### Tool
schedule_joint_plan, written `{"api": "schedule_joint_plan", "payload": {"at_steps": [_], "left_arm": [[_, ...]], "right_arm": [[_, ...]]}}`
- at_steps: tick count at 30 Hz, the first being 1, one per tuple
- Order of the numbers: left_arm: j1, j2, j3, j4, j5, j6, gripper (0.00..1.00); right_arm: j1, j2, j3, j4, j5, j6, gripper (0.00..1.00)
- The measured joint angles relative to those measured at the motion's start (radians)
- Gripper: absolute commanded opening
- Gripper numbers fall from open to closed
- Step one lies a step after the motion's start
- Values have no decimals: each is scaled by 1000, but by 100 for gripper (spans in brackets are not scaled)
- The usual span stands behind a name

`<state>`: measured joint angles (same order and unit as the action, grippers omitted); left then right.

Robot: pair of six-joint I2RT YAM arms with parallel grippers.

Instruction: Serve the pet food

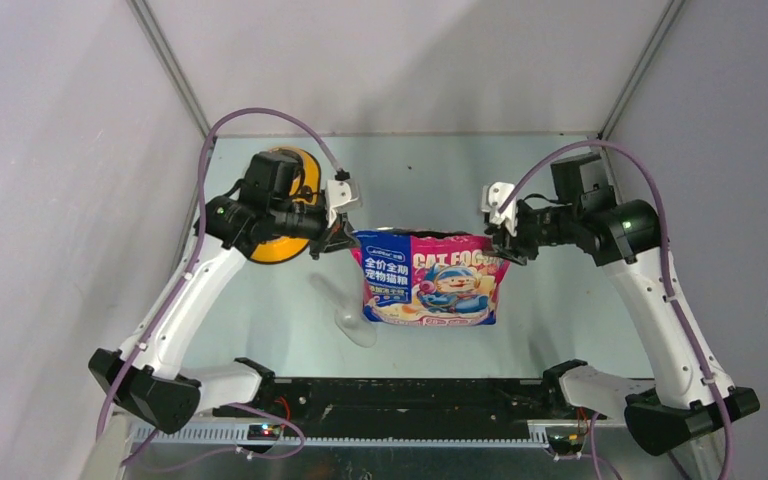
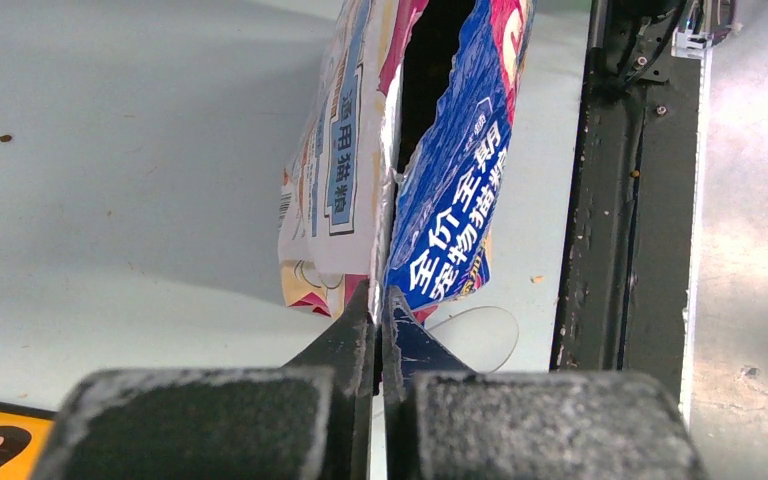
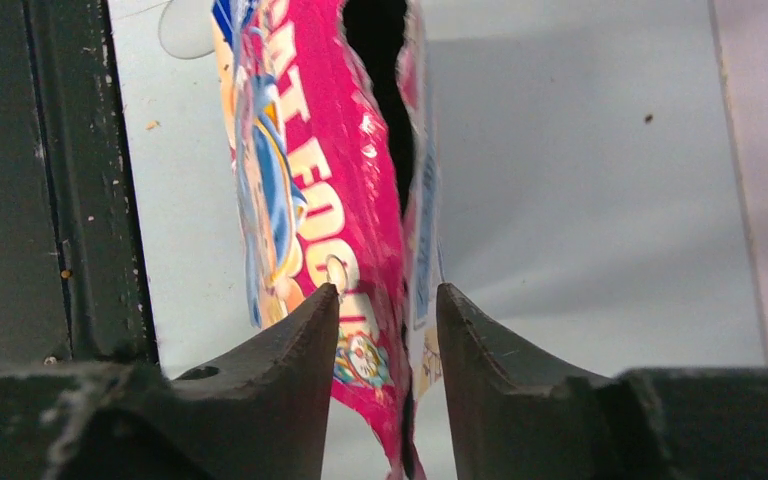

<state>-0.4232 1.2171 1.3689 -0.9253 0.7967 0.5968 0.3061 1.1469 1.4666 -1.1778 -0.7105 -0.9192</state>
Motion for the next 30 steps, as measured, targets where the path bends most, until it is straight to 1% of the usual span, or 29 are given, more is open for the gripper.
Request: {"api": "schedule_joint_plan", "payload": {"at_steps": [2, 5, 6, 7, 8, 10, 12, 13, 15, 17, 20, 23, 25, 26, 27, 28, 29, 30], "left_arm": [[-1, -3, 0, 0, -1, -4, 0], [-1, -5, -2, -1, -5, -3, 1], [-1, -6, -2, -3, -5, -2, 13], [-1, -6, -2, -4, -5, 2, 22], [-2, -6, -2, -5, -6, 14, 38], [-11, -8, -1, -13, -13, 39, 51], [-37, -9, 8, -21, -35, 53, 55], [-56, -8, 14, -20, -44, 61, 56], [-100, -3, 31, -21, -63, 73, 56], [-137, 22, 66, -25, -74, 87, 53], [-177, 86, 114, -18, -90, 95, 42], [-199, 153, 140, -14, -117, 108, 34], [-203, 182, 149, -16, -142, 116, 26], [-203, 187, 150, -16, -151, 119, 24], [-203, 188, 150, -17, -164, 121, 19], [-203, 187, 150, -18, -174, 124, 16], [-203, 184, 150, -18, -185, 126, 12], [-203, 182, 150, -19, -191, 129, 10]], "right_arm": [[45, 0, 0, 14, 18, 7, 50], [86, 11, 0, 37, 45, 15, 50], [95, 21, 0, 42, 53, 17, 50], [100, 31, 0, 46, 60, 18, 50], [105, 45, 0, 50, 66, 18, 50], [109, 70, 0, 52, 76, 19, 49], [113, 89, 0, 52, 84, 18, 48], [114, 92, 0, 52, 86, 18, 47], [119, 92, 0, 51, 88, 19, 47], [125, 91, 0, 51, 89, 19, 46], [132, 91, 0, 51, 91, 19, 44], [136, 87, -2, 51, 98, 18, 42], [137, 83, -6, 51, 107, 16, 37], [138, 81, -9, 51, 114, 11, 33], [138, 78, -11, 51, 120, 9, 30], [138, 76, -13, 51, 129, 3, 24], [137, 72, -15, 51, 137, -2, 21], [136, 71, -15, 51, 142, -8, 15]]}}
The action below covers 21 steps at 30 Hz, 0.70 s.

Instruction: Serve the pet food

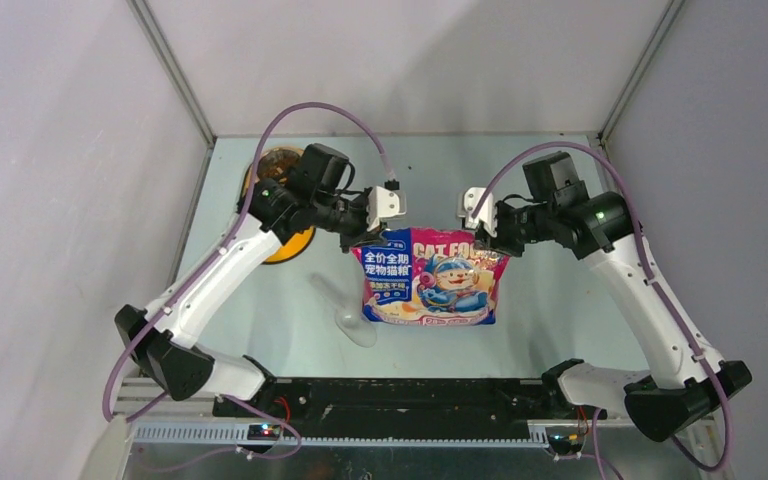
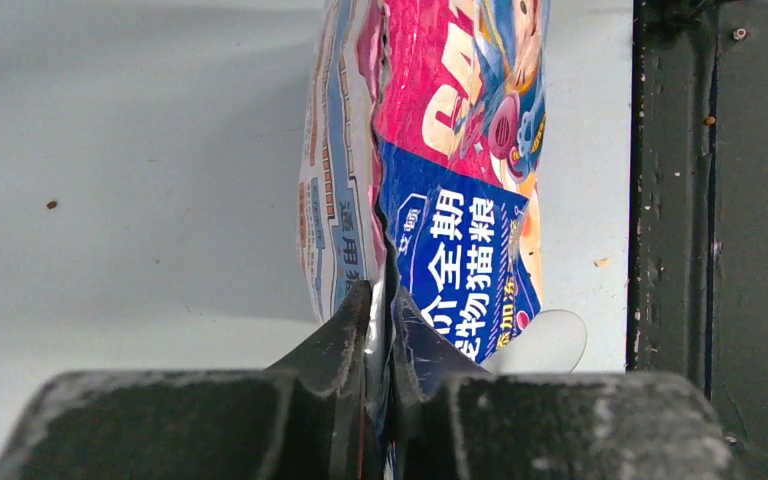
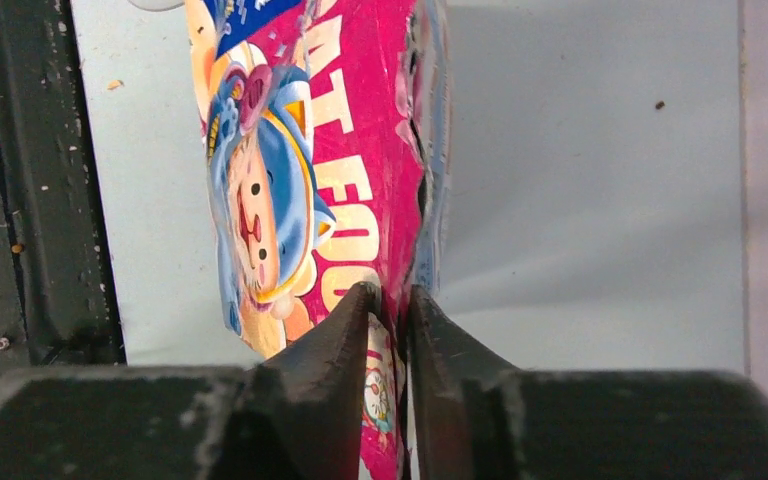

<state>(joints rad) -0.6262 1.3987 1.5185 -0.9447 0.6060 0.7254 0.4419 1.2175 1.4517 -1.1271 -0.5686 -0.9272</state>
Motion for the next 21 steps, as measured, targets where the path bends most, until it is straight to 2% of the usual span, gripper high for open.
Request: {"api": "schedule_joint_plan", "payload": {"at_steps": [1, 4, 12, 14, 15, 17, 21], "left_arm": [[0, -5, 0, 0, -5, 0, 3], [4, -21, -4, 3, -18, -5, 0], [22, -64, -44, 76, 1, -37, 0], [32, -69, -47, 82, 11, -47, 0], [37, -71, -48, 82, 14, -55, 0], [46, -73, -49, 74, 20, -72, 0], [79, -81, -50, 45, 26, -102, 0]], "right_arm": [[-4, -3, 0, 0, 4, -6, 12], [-33, -17, 0, 0, 2, -17, 0], [-141, -23, 0, 17, -113, 25, 0], [-151, -23, -3, 22, -126, 33, 7], [-149, -23, -4, 24, -127, 37, 17], [-135, -23, -4, 27, -118, 44, 31], [-54, -13, -2, 38, -53, 54, 42]]}}
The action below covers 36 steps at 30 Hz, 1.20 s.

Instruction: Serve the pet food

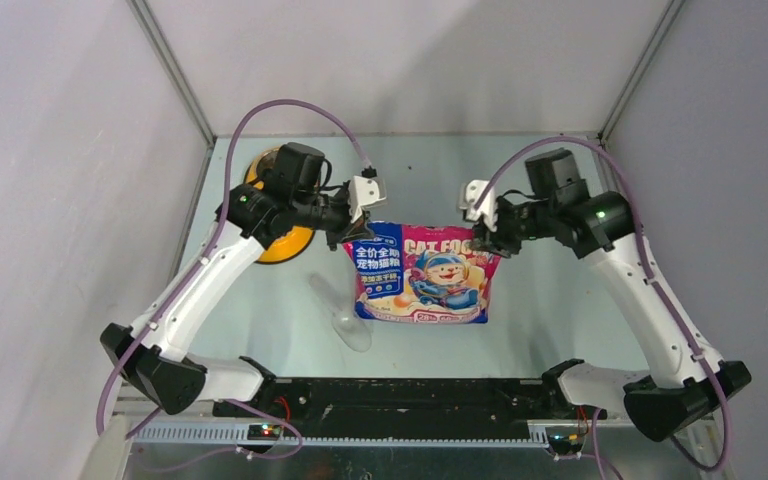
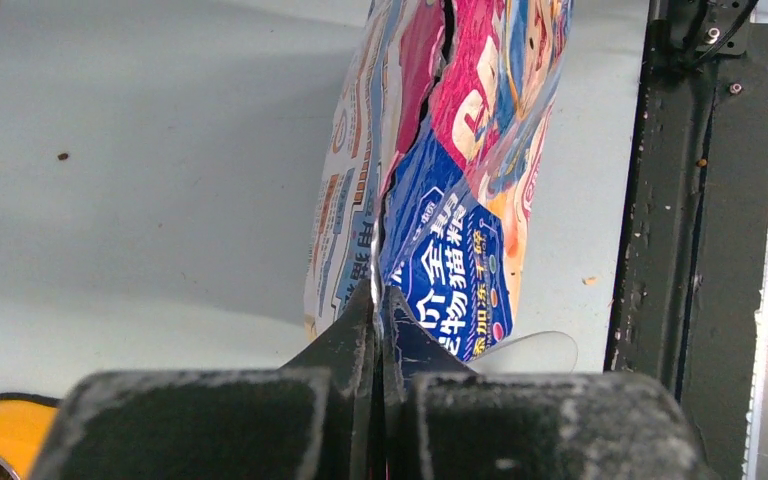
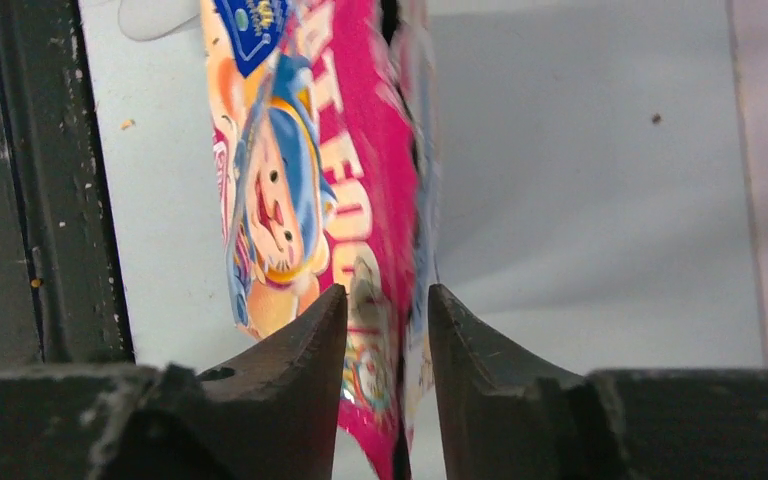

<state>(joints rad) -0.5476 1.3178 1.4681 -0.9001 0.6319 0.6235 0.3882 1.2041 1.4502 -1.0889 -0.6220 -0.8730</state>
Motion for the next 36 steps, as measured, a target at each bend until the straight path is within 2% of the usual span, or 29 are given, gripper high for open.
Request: {"api": "schedule_joint_plan", "payload": {"at_steps": [6, 16, 22, 28, 34, 36], "left_arm": [[4, -9, 0, -21, 1, -23, 0], [11, -9, 0, -20, 2, -53, 0], [11, -9, 0, -20, 2, -77, 0], [11, -9, 0, -18, 0, -93, 0], [13, -10, 0, -24, 3, -92, 0], [14, -10, 0, -24, 3, -93, 0]], "right_arm": [[147, 94, 39, 38, 47, 45, 49], [208, 280, 186, 93, 45, 212, 50], [255, 309, 204, 151, 25, 300, 49], [288, 321, 226, 195, 9, 352, 54], [322, 318, 226, 195, 24, 326, 44], [325, 310, 213, 203, 41, 323, 36]]}}
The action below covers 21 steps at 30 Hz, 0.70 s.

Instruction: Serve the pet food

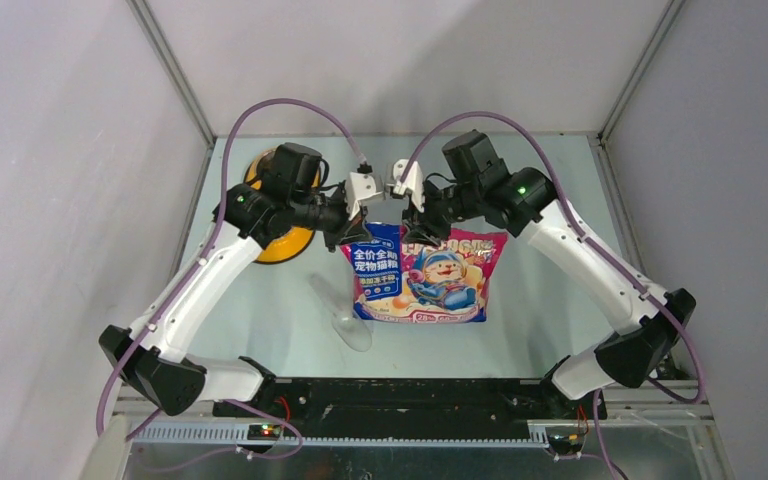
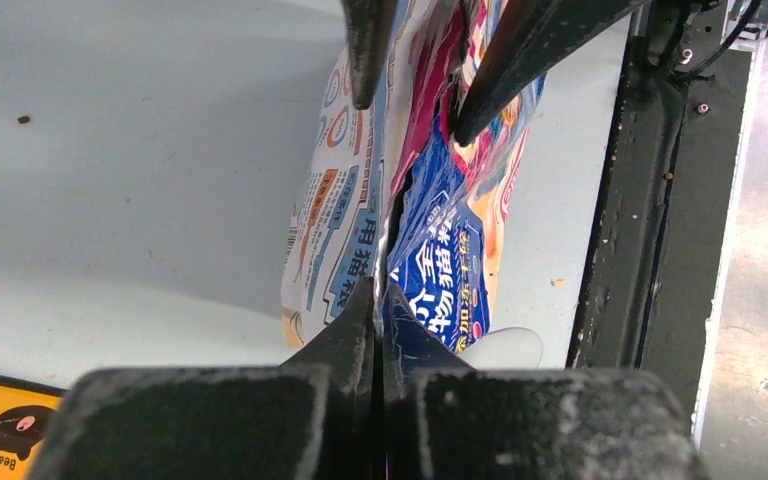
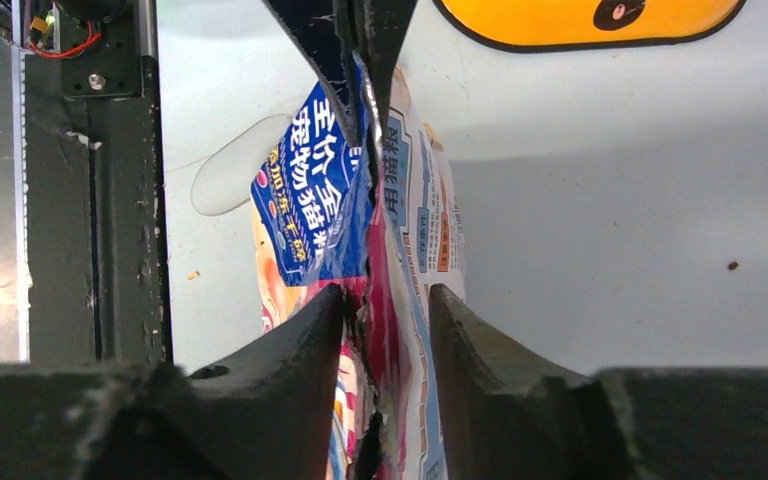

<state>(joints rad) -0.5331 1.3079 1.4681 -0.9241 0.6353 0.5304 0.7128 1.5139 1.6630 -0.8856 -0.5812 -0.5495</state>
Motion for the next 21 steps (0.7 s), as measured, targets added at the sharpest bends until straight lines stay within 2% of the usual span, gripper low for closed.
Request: {"api": "schedule_joint_plan", "payload": {"at_steps": [4, 6, 10, 13, 15, 16, 17, 18, 20, 21], "left_arm": [[10, 0, 0, 2, 10, -17, 0], [21, 2, 0, 3, 21, -42, 0], [39, 8, 0, 7, 39, -71, 0], [40, 10, 0, 7, 42, -66, 0], [40, 10, 0, 8, 45, -54, 0], [40, 9, -2, 10, 48, -43, 0], [42, 7, -6, 9, 48, -34, 0], [48, 3, -14, 9, 49, -24, 0], [59, -3, -25, 7, 50, -9, 0], [62, -6, -30, 9, 50, -5, 0]], "right_arm": [[15, -28, -31, 11, 40, 1, 25], [27, -31, -32, 14, 64, 0, 15], [36, -31, -33, 15, 93, -13, 4], [26, -31, -32, 10, 85, -34, 5], [11, -31, -31, 0, 61, -52, 15], [2, -31, -26, -16, 45, -70, 24], [-11, -31, -18, -48, 39, -84, 25], [-27, -33, -8, -91, 34, -97, 10], [-61, -40, 1, -161, 33, -122, 0], [-74, -44, 1, -184, 32, -136, 0]]}}
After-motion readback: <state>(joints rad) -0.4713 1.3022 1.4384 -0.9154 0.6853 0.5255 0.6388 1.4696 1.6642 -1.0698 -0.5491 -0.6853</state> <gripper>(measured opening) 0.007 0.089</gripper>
